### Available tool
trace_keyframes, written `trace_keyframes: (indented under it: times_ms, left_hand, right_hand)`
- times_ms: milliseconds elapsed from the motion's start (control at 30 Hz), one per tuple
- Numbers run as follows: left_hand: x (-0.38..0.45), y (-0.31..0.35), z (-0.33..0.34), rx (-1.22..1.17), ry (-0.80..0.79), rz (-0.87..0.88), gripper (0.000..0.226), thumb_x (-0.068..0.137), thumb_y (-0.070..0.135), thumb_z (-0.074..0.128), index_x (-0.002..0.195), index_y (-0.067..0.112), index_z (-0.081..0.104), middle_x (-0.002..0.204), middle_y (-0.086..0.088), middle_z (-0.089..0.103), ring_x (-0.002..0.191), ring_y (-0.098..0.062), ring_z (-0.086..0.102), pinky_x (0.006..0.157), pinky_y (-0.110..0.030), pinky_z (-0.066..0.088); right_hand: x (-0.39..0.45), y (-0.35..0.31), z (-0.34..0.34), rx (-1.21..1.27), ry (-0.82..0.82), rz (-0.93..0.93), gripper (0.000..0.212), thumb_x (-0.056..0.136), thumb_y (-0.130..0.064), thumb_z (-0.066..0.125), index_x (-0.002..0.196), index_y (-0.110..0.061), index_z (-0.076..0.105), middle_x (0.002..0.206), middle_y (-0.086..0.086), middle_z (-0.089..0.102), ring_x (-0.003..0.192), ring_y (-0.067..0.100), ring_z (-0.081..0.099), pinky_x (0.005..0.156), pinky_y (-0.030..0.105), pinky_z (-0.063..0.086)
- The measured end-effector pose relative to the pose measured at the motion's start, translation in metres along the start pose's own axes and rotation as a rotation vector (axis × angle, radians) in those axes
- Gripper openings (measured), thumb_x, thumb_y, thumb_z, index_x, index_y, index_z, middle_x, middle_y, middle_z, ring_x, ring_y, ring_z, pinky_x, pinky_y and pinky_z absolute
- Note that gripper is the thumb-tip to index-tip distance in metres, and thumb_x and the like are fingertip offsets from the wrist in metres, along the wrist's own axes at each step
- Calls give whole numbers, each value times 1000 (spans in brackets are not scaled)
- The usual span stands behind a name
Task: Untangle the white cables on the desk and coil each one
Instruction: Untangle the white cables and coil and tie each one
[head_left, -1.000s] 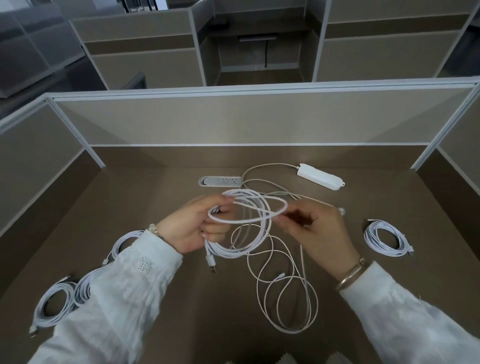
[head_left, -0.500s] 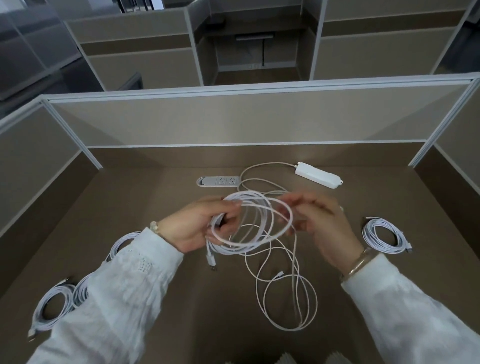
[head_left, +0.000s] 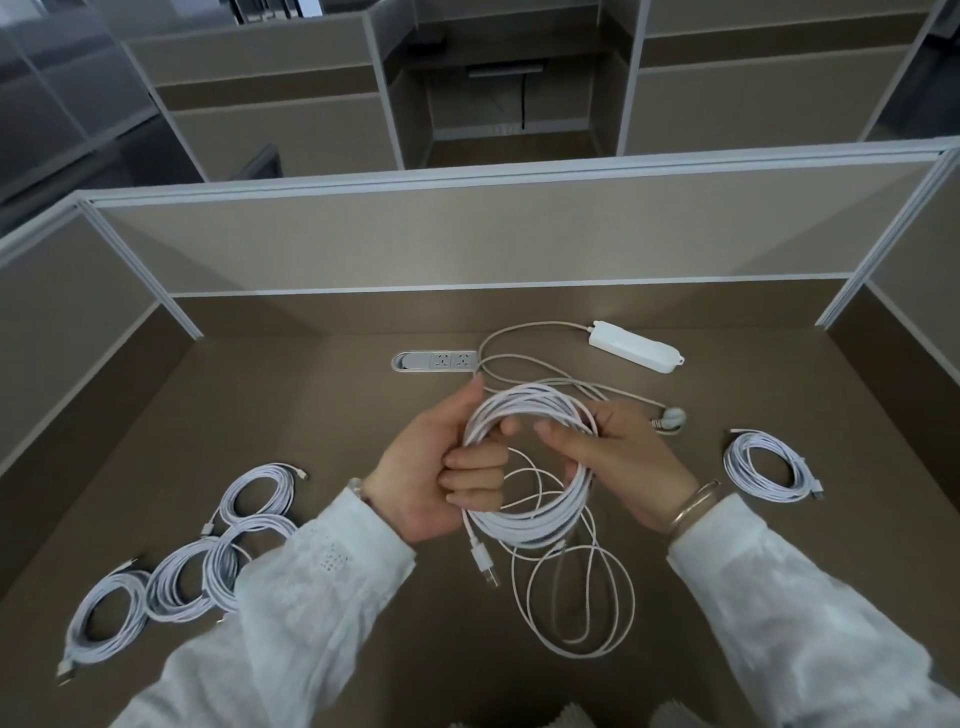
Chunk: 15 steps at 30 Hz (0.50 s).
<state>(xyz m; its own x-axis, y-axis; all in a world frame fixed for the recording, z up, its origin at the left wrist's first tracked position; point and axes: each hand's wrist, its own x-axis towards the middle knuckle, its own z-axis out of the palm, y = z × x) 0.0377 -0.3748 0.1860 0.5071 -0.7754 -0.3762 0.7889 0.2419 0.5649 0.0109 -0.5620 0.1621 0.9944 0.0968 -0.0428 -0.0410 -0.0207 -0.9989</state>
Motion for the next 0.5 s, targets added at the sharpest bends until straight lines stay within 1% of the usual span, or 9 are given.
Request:
trace_keyframes:
  times_ms: [33,100,200,233,300,367,400,467,500]
  left_hand:
    - [0,0,1,26,48,21,48,93,51,40,68,15,60,45,10,10,35,-7,6,34,-18,11]
    - [-2,1,1,73,111,61,43,90,47,43,64,17,59,46,10,8,35,-7,4,34,-18,8]
    - [-11,14,-8,80,124,118,41,92,44,43,62,19,55,46,10,8,35,-7,5,33,-17,9]
    - [-15,22,-16,57,90,131,42,94,44,42,63,19,54,45,10,11,35,-7,8,32,-18,12]
    - [-24,38,-36,-30,-82,134,40,98,41,42,71,15,56,45,8,20,35,-8,18,35,-19,22]
    - [-34,53,-52,-117,-236,139,44,104,40,32,82,10,55,48,5,25,39,-10,24,42,-23,25]
    - [-39,58,-59,-136,-259,157,48,105,42,26,86,8,53,49,4,24,40,-11,23,46,-24,25]
    - [-51,65,-69,-147,-251,202,52,106,44,20,90,6,52,51,3,23,43,-13,23,50,-26,26]
    - [-56,68,-73,-156,-244,226,53,106,44,19,91,5,52,52,2,24,45,-15,27,51,-26,27]
  right_hand:
    - [0,1,1,-2,8,8,19,84,-22,67,66,-17,66,46,3,52,39,11,48,42,20,40]
    - [-1,5,0,-4,8,36,23,85,-27,66,68,-11,66,50,5,56,40,11,50,40,20,39]
    - [0,14,-8,-14,-88,59,38,83,-40,58,72,-5,65,56,8,61,43,14,51,44,21,38]
    - [0,18,-11,-19,-106,74,40,82,-42,56,71,-5,64,54,8,60,42,15,50,45,21,38]
    - [-1,27,-20,-30,-99,103,40,82,-41,55,71,-4,64,50,6,54,41,13,46,48,20,38]
    - [-2,35,-29,-29,-82,134,37,83,-37,55,74,-3,66,52,8,50,43,11,44,49,17,37]
    - [-3,41,-34,-21,-77,156,34,85,-32,55,75,-2,67,54,10,49,44,10,44,49,16,37]
    - [-3,50,-43,-15,-90,206,28,90,-23,56,77,-2,68,57,11,49,47,9,45,52,14,38]
    - [-4,54,-46,-18,-101,231,26,89,-25,60,77,-3,70,59,10,51,49,9,47,55,15,39]
